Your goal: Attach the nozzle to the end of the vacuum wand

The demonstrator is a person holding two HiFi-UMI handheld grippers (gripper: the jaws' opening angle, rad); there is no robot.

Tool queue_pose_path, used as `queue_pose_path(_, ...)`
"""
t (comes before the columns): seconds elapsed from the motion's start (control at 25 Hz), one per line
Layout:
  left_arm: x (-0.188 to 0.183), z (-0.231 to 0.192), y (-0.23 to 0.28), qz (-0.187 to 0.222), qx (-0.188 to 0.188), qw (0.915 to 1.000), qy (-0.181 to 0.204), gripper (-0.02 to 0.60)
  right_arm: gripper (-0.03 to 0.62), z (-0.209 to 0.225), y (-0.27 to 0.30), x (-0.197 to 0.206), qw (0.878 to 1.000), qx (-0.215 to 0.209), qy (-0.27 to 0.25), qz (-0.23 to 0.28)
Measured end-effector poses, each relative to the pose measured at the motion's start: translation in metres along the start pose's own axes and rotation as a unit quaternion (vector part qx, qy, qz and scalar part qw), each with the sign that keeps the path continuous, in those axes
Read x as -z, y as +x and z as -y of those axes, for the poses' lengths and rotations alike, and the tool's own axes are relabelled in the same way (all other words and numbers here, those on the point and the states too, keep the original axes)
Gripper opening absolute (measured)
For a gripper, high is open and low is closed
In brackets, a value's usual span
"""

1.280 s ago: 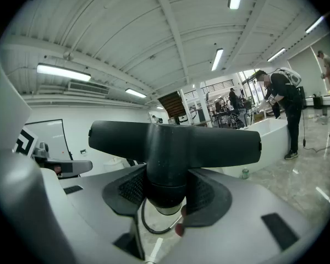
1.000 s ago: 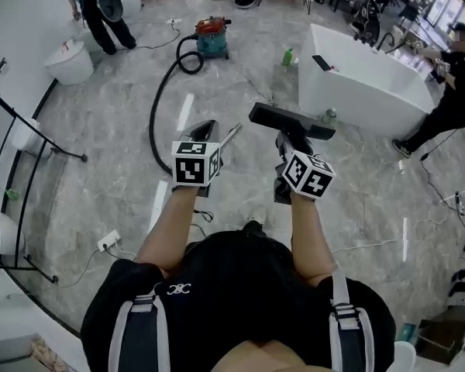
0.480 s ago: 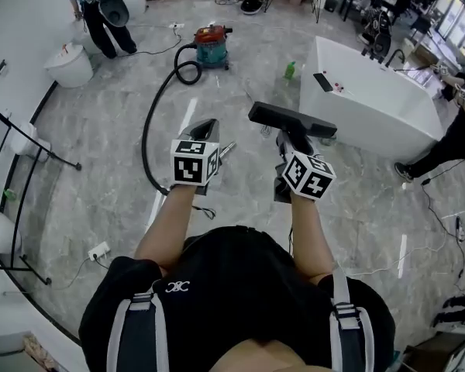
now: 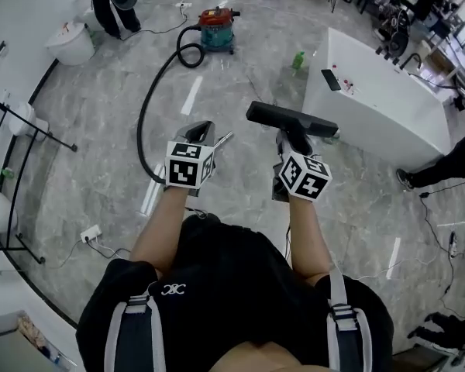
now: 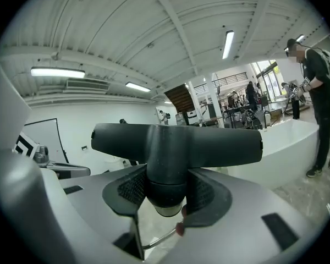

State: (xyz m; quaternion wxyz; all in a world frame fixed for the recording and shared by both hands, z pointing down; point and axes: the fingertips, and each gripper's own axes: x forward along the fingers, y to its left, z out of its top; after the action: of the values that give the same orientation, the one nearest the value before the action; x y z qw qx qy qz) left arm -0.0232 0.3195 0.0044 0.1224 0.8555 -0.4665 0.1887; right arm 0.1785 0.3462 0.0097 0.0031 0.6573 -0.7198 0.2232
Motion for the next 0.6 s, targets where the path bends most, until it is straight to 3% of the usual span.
queue_pose_path(0.24, 0.009, -0.014, 0.023, -0.015, -0.008, 0.9998, -0.011, 0.009, 0.193, -0.001, 0.026, 0.007, 1.0, -0.018, 0.005, -0.019)
queue_pose_path(0.4, 0.005, -0.02, 0.046, -0.016, -0.01, 0.9998, 0.005, 0.009, 0.193, 0.004, 0.053, 0.005, 0.999, -0.019, 0.005, -0.029)
queue_pose_path(0.6, -0.01, -0.043, 0.081, 0.004, -0.015, 0.9999, 0.002, 0.009, 0.193, -0.002, 0.094, -0.011, 0.999, -0.03, -0.015, -0.028)
